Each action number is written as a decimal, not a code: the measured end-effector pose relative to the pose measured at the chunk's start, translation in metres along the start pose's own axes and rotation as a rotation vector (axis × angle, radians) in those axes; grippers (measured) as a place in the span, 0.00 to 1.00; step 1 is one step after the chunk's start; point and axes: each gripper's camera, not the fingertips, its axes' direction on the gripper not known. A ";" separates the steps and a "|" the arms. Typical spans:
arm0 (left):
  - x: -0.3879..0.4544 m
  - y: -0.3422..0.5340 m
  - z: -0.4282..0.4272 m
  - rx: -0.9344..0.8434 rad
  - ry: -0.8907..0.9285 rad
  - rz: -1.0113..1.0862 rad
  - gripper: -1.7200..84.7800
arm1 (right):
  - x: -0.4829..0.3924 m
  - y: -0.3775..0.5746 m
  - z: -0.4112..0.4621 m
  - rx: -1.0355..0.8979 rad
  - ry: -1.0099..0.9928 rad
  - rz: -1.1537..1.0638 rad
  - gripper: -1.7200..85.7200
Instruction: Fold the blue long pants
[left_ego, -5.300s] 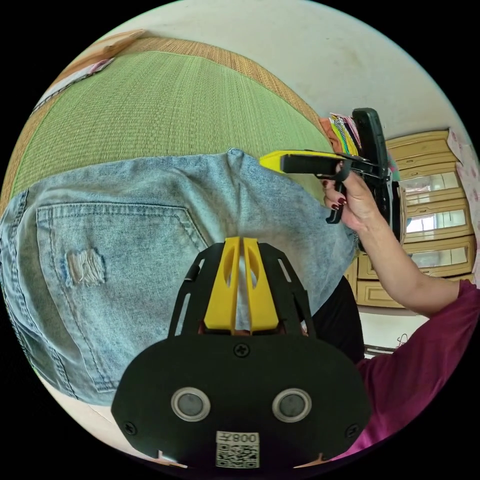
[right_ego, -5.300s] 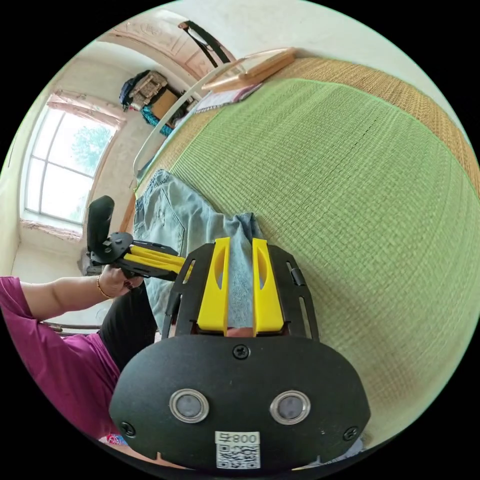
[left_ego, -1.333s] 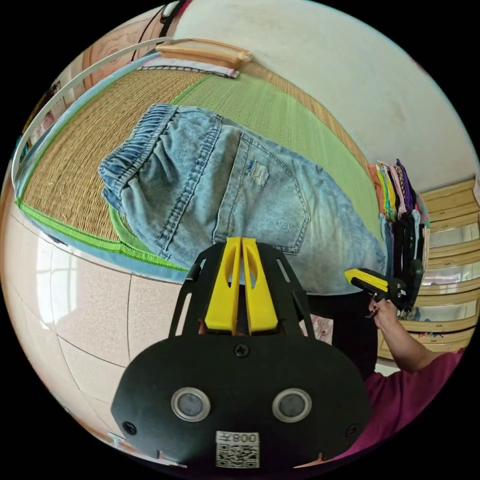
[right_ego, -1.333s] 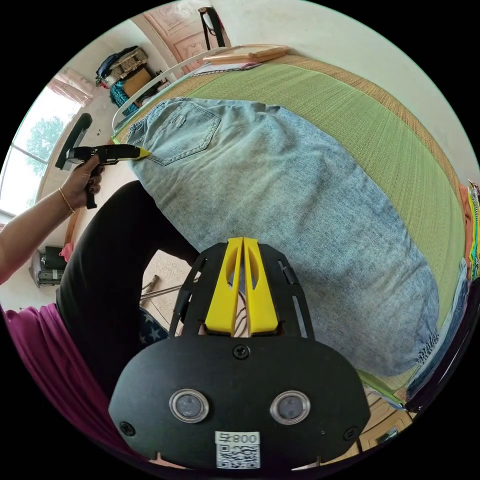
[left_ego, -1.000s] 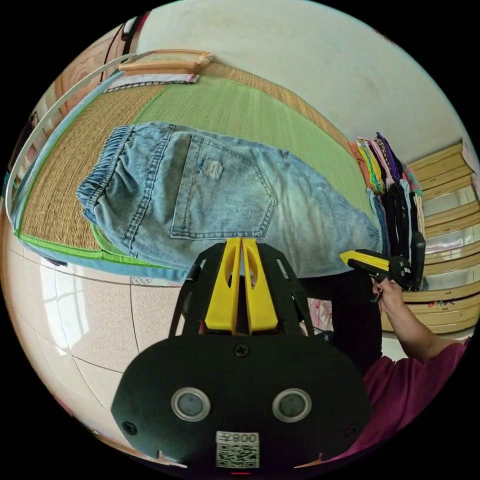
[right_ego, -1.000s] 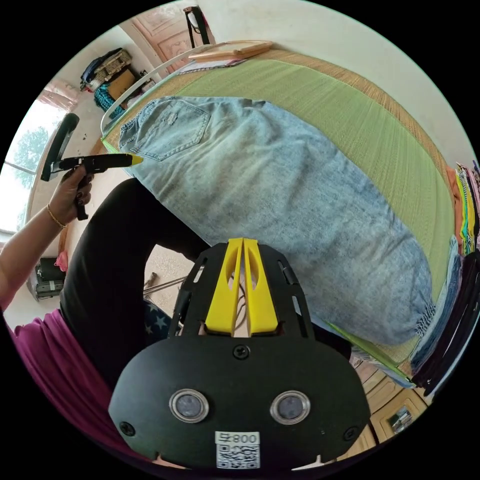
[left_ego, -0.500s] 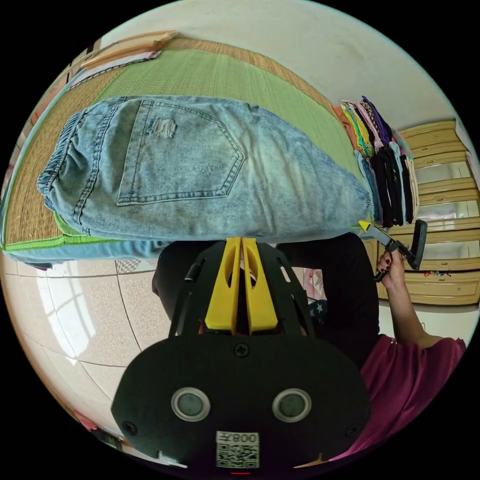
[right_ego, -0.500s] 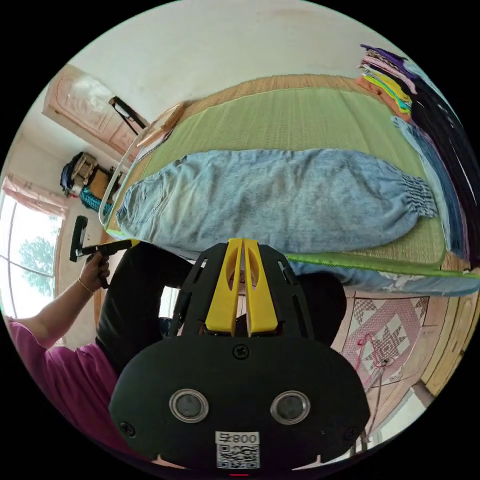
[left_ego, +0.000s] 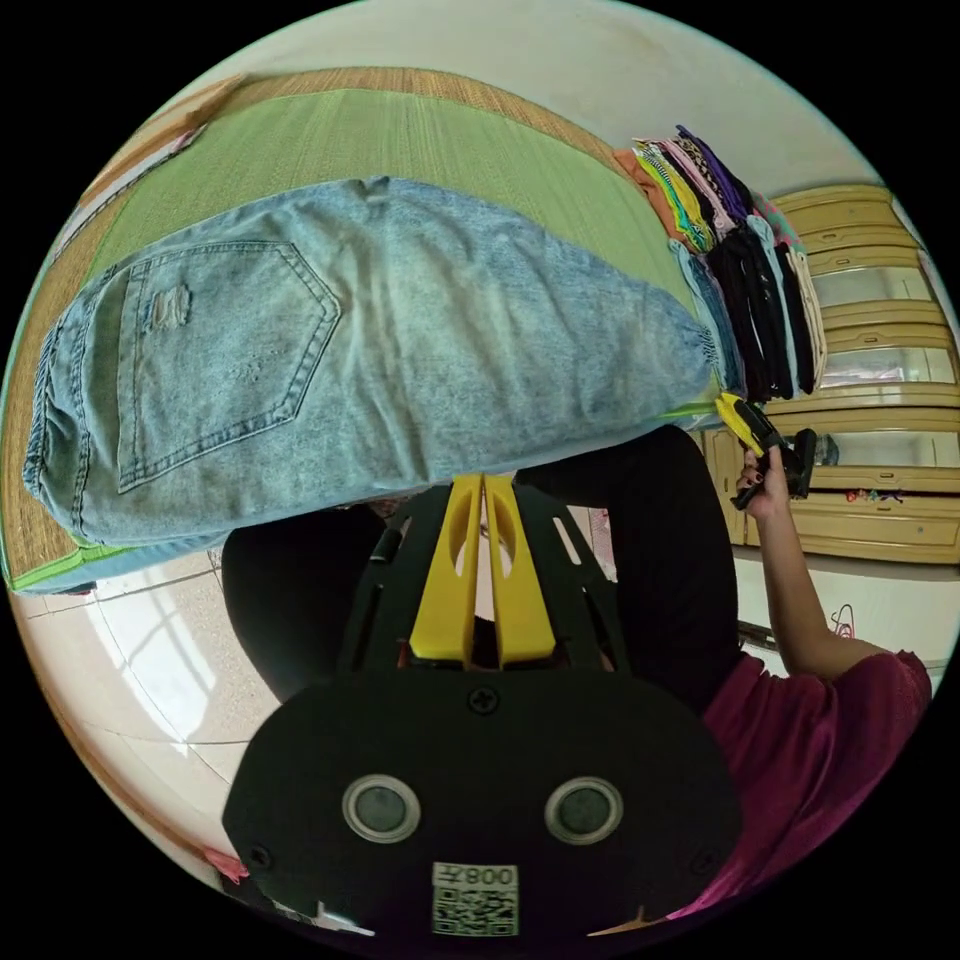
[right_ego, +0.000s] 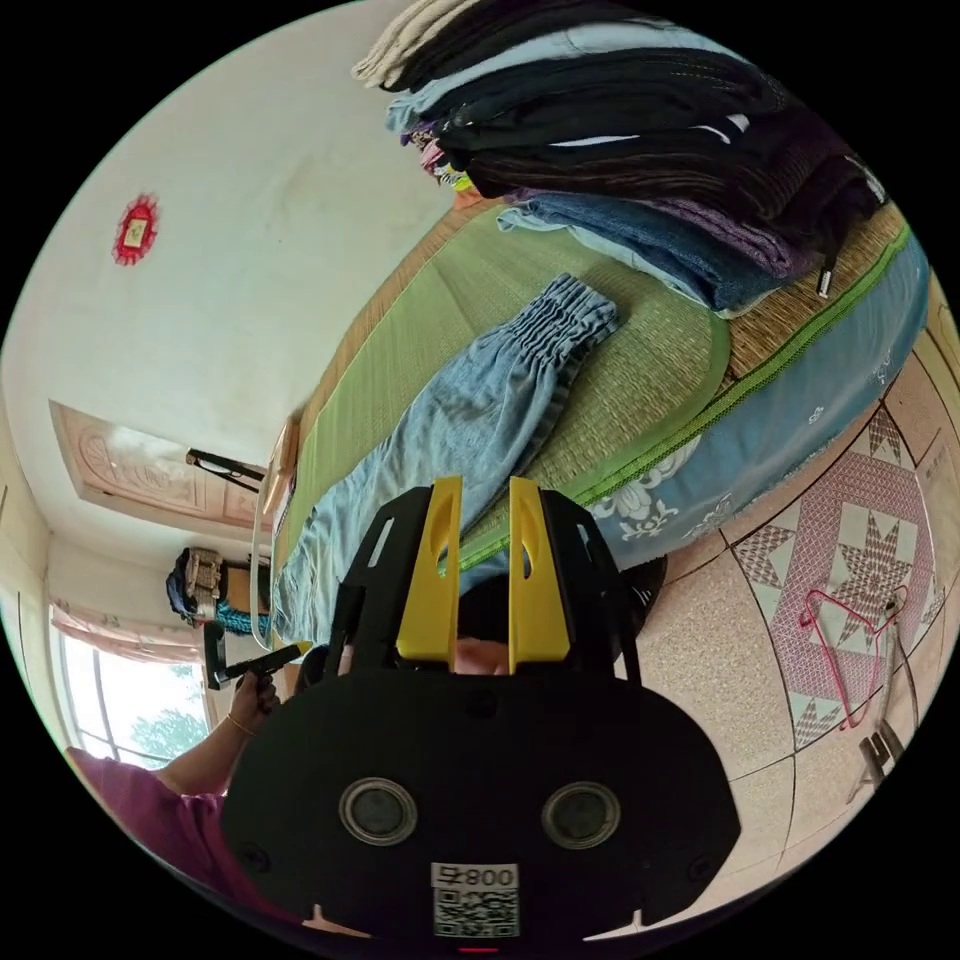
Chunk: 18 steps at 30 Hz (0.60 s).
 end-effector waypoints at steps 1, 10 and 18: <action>0.018 -0.010 0.010 -0.011 -0.001 0.015 0.02 | 0.015 -0.007 -0.002 0.014 -0.008 0.023 0.11; 0.147 -0.096 0.086 -0.081 0.036 0.104 0.02 | 0.110 -0.057 0.003 0.006 -0.011 0.131 0.12; 0.278 -0.200 0.164 -0.137 0.097 0.245 0.02 | 0.162 -0.078 0.001 0.018 -0.071 0.106 0.12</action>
